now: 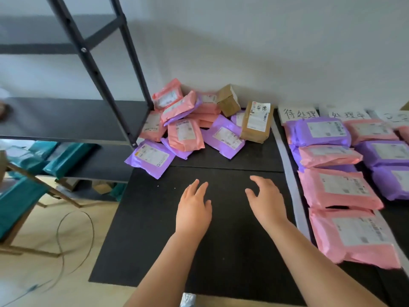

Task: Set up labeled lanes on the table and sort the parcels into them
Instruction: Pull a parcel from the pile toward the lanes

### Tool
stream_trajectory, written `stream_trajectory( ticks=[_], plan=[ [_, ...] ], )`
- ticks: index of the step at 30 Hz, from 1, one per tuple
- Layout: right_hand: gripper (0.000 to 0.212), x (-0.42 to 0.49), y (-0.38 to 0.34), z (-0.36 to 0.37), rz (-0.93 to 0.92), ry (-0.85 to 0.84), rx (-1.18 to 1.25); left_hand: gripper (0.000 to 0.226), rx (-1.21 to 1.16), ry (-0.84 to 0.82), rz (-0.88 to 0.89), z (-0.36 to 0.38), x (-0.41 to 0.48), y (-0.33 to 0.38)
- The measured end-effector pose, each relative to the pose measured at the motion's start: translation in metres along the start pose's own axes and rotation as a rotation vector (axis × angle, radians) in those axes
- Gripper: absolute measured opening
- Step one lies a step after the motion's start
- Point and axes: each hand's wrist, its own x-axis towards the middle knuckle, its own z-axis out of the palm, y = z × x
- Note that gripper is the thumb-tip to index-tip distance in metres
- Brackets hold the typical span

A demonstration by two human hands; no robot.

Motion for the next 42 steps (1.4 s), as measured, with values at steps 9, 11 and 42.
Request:
stream_trajectory(
  ticks=[9, 11, 42],
  plan=[
    [0.044, 0.030, -0.109, 0.091, -0.061, -0.100, -0.021, 0.055, 0.014, 0.007, -0.117, -0.066, 0.064, -0.111],
    [0.043, 0.041, -0.126, 0.108, -0.094, -0.128, -0.053, 0.056, 0.047, 0.010, -0.122, -0.074, 0.076, -0.129],
    [0.050, 0.103, -0.178, 0.218, -0.511, -0.606, -0.637, 0.051, 0.167, -0.107, -0.189, -0.060, 0.119, -0.204]
  ],
)
